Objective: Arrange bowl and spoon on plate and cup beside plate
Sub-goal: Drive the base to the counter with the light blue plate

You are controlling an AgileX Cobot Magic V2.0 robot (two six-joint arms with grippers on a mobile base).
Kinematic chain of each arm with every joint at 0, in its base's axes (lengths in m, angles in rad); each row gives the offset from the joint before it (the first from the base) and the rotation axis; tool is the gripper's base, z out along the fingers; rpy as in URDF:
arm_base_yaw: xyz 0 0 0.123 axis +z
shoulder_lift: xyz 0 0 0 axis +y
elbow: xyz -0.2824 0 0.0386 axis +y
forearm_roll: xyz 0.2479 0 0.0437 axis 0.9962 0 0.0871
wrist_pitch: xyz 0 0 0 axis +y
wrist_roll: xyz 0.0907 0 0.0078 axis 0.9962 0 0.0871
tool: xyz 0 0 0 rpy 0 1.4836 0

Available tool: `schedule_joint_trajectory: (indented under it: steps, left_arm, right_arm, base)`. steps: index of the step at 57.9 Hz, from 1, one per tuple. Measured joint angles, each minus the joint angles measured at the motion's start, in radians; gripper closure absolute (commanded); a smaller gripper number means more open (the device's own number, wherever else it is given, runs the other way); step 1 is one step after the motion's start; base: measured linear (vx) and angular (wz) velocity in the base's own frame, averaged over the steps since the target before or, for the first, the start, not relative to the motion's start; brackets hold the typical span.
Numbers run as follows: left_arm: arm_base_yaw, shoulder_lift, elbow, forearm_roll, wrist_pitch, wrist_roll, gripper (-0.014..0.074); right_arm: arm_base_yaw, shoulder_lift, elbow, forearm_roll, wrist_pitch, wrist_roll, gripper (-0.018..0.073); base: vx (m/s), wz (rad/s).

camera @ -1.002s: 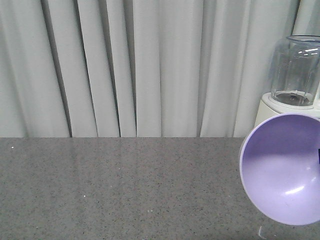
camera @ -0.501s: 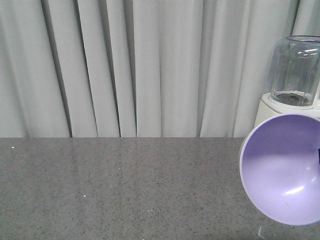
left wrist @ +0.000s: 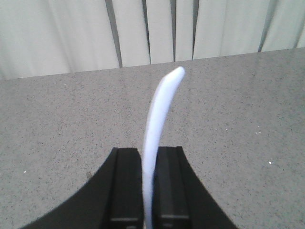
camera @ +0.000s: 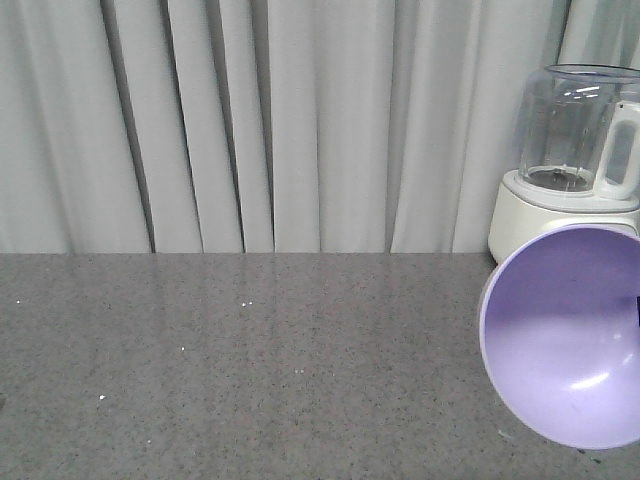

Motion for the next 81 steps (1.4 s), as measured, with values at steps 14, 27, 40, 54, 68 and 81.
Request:
schedule_joint_trajectory:
  steps: [14, 27, 40, 54, 68, 81]
  left_arm:
    - [0.000, 0.000, 0.000, 0.000, 0.000, 0.000, 0.0599]
    - [0.000, 0.000, 0.000, 0.000, 0.000, 0.000, 0.0599]
    - [0.000, 0.000, 0.000, 0.000, 0.000, 0.000, 0.0599]
    - [0.000, 0.000, 0.000, 0.001, 0.004, 0.000, 0.0599]
    - [0.000, 0.000, 0.000, 0.001, 0.005, 0.000, 0.0599]
    - [0.000, 0.000, 0.000, 0.001, 0.005, 0.000, 0.0599]
  right_arm:
    - [0.000, 0.000, 0.000, 0.000, 0.000, 0.000, 0.0571]
    - [0.000, 0.000, 0.000, 0.000, -0.001, 0.000, 0.0571]
    - [0.000, 0.000, 0.000, 0.000, -0.001, 0.000, 0.0571]
    - [0.000, 0.000, 0.000, 0.001, -0.001, 0.000, 0.0571]
    - [0.000, 0.000, 0.000, 0.001, -0.001, 0.000, 0.0571]
    - [0.000, 0.000, 0.000, 0.001, -0.001, 0.000, 0.0571]
  base:
    - [-0.22, 0.06]
    - [-0.25, 0.06]
    - [-0.25, -0.04]
    - [-0.19, -0.27]
    - [-0.12, -0.50]
    - [-0.08, -0.62]
